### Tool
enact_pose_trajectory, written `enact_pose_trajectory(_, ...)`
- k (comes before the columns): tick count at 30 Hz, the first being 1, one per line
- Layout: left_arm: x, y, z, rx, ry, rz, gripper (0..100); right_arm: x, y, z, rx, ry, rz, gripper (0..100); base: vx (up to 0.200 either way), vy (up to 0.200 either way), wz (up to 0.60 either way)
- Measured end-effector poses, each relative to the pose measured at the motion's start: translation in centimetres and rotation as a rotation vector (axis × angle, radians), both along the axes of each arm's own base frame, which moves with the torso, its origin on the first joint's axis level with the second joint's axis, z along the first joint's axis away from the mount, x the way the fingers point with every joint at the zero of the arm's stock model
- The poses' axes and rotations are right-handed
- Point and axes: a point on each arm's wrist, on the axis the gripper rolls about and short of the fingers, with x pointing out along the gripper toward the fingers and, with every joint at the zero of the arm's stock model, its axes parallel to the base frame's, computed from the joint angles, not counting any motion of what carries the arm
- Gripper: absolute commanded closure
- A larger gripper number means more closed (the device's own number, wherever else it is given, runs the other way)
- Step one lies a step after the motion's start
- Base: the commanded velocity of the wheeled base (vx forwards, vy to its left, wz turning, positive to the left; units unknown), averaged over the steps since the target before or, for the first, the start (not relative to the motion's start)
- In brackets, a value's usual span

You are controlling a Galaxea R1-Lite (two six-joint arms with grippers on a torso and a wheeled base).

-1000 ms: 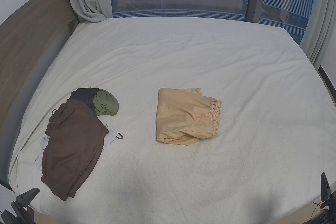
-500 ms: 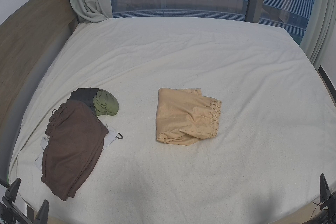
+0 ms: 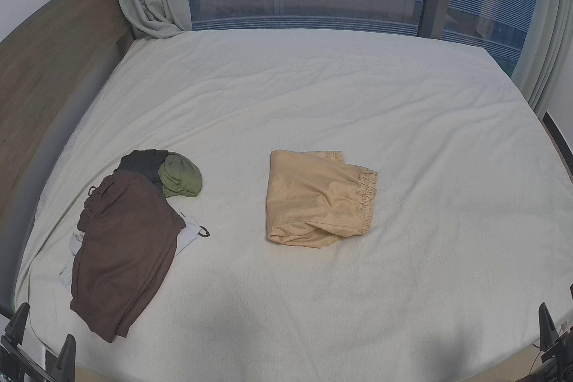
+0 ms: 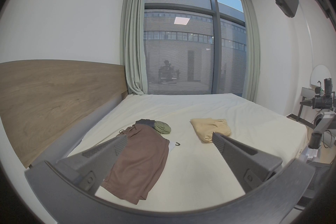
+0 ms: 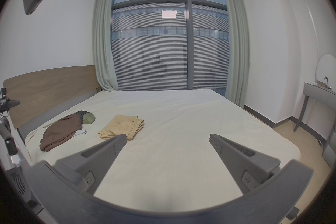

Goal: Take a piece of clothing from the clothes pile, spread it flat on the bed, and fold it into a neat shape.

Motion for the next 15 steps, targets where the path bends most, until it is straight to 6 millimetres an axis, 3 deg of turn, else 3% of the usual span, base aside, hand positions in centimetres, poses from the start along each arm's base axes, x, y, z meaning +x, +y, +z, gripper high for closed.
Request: enact_pose_trajectory(15,0.0,0.23,-0.59,0.005,0.052,0.098,0,0.01,0.03,-0.02,-0.007,0.003,0.018,0,0.0,0.0,0.0)
